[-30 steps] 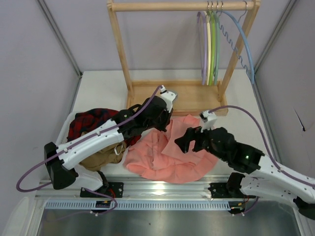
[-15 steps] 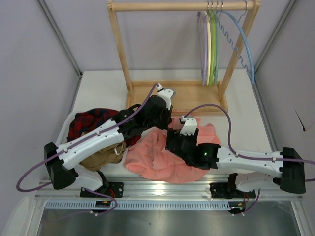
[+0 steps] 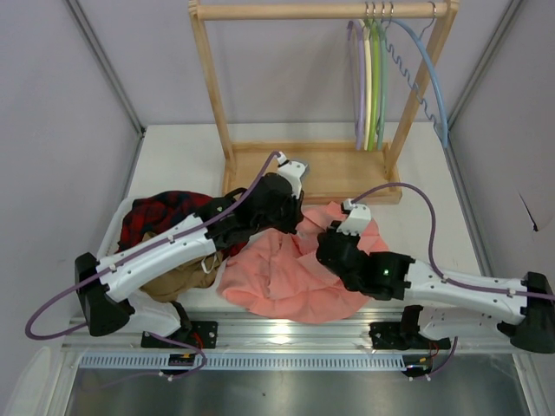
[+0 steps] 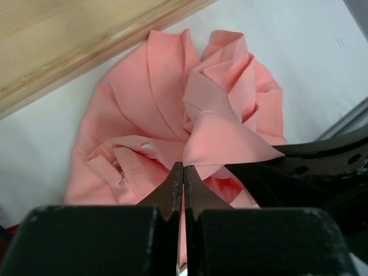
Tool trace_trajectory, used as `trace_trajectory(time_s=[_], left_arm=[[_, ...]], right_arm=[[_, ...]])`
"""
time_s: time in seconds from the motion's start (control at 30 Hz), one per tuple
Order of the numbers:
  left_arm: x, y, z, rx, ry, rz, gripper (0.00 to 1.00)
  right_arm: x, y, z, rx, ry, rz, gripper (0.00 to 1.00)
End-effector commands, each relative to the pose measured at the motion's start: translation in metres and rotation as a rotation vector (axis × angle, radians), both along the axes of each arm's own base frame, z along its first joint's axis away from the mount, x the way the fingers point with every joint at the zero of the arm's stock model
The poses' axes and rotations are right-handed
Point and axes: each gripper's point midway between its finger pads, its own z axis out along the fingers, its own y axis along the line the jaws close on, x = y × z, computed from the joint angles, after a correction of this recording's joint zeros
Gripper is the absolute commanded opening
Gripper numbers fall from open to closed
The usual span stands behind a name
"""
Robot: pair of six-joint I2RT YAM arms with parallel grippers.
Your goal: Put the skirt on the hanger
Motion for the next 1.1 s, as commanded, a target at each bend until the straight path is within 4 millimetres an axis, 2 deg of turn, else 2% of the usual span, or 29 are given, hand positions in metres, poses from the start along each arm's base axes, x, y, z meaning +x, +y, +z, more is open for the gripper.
trace_trajectory(time_s=[0.0,0.03,0.1,0.13,0.17,0.27,0.3,0.37,0.4,0.43,0.47,0.6,0.73,0.83,0.9,0.93,1.0,1.03,1.07], left_arm=[[0.009,0.007,0.025,-0.022,-0.096,0.014,0.0],[0.011,0.007,0.026,-0.014,-0.111,0.009,0.0],[0.014,0.007,0.028,0.005,-0.148,-0.014,0.0],[0.015,0.007,0.029,0.011,-0.161,-0.024,0.0],[0.017,0.005,0.035,0.013,-0.188,-0.038,0.0],[0.02,0.001,0.043,0.021,-0.215,-0.059,0.0],[0.022,-0.001,0.045,0.019,-0.217,-0.062,0.0],[0.018,-0.008,0.05,-0.006,-0.215,-0.093,0.0],[0.016,-0.011,0.051,-0.017,-0.21,-0.107,0.0],[0.015,-0.014,0.054,-0.036,-0.211,-0.117,0.0],[0.013,-0.016,0.054,-0.044,-0.205,-0.127,0.0],[0.012,-0.016,0.049,-0.034,-0.211,-0.145,0.01],[0.016,-0.011,0.029,0.055,-0.246,-0.177,0.05],[0.029,-0.003,0.012,0.124,-0.234,-0.11,0.1],[0.034,0.004,0.002,0.154,-0.212,-0.069,0.26],[0.038,0.007,-0.002,0.157,-0.196,-0.039,0.47],[0.039,0.009,-0.013,0.178,-0.167,-0.021,0.64],[0.038,0.008,-0.012,0.166,-0.154,-0.012,0.77],[0.037,0.008,-0.012,0.162,-0.143,-0.006,0.85]], right_arm=[[-0.006,-0.021,0.005,-0.002,-0.011,0.028,0.04],[-0.009,-0.026,0.011,-0.01,-0.025,0.071,0.07],[-0.013,-0.035,0.005,-0.002,-0.009,0.1,0.15],[-0.016,-0.041,0.013,0.021,-0.028,0.121,0.18],[-0.016,-0.047,0.006,0.022,-0.013,0.131,0.25],[-0.017,-0.061,0.009,0.065,-0.027,0.131,0.32],[-0.013,-0.069,0.003,0.062,-0.02,0.109,0.33],[-0.014,-0.068,-0.001,0.071,-0.007,0.136,0.33],[-0.01,-0.069,-0.001,0.08,-0.007,0.134,0.28],[-0.012,-0.064,-0.005,0.082,0.008,0.16,0.19],[-0.01,-0.063,-0.011,0.071,0.023,0.162,0.02],[-0.004,-0.057,-0.016,0.032,0.037,0.172,0.0],[0.001,-0.057,-0.01,0.016,0.014,0.174,0.0],[0.003,-0.063,-0.005,0.025,0.002,0.161,0.0],[0.002,-0.067,-0.004,0.031,0.009,0.158,0.0],[0.001,-0.068,-0.002,0.041,0.007,0.159,0.0],[-0.001,-0.069,-0.005,0.051,0.029,0.171,0.0],[-0.001,-0.068,-0.006,0.057,0.04,0.174,0.0],[0.0,-0.069,-0.008,0.06,0.052,0.169,0.0]])
